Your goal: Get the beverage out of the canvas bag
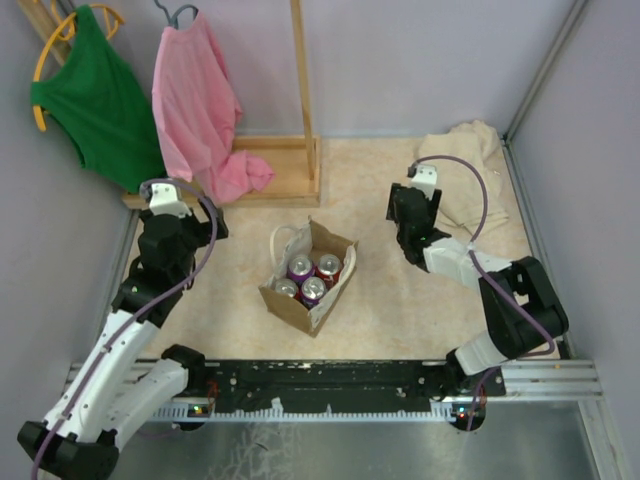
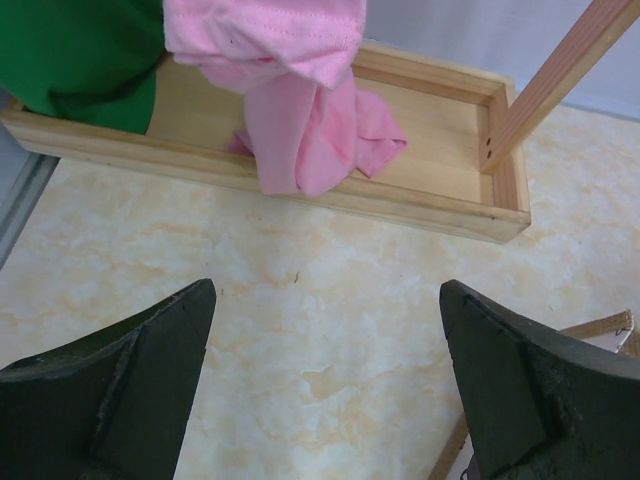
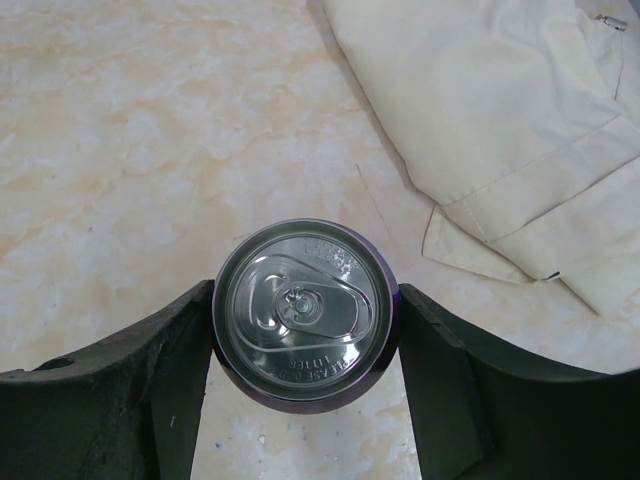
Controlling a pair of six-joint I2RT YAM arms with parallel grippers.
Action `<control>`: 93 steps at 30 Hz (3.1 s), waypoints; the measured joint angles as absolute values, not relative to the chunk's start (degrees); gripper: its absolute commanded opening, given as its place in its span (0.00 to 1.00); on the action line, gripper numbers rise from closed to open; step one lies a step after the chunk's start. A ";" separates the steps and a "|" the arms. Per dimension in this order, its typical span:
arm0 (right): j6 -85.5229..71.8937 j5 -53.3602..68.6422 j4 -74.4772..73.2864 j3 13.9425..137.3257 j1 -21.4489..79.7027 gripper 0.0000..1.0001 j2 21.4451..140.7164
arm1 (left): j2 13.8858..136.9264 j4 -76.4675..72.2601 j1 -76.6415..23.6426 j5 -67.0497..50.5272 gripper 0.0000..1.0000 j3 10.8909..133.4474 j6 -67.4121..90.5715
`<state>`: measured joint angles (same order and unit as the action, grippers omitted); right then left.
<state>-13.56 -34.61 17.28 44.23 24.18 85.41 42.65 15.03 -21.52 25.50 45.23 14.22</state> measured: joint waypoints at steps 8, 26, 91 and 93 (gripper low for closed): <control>-13.82 -33.85 17.19 44.23 24.08 0.00 85.58 | 42.74 16.38 -21.52 25.21 1.00 45.04 14.50; -15.66 -32.69 20.58 43.38 23.81 0.00 89.56 | 44.88 16.34 -21.52 23.33 1.00 44.45 14.98; -11.66 -23.68 -26.28 73.91 56.73 0.71 82.65 | 46.70 14.83 -21.52 19.84 1.00 42.33 16.27; -12.14 -22.02 -27.05 73.87 56.75 0.70 83.74 | 46.59 14.55 -21.52 19.84 1.00 42.04 16.45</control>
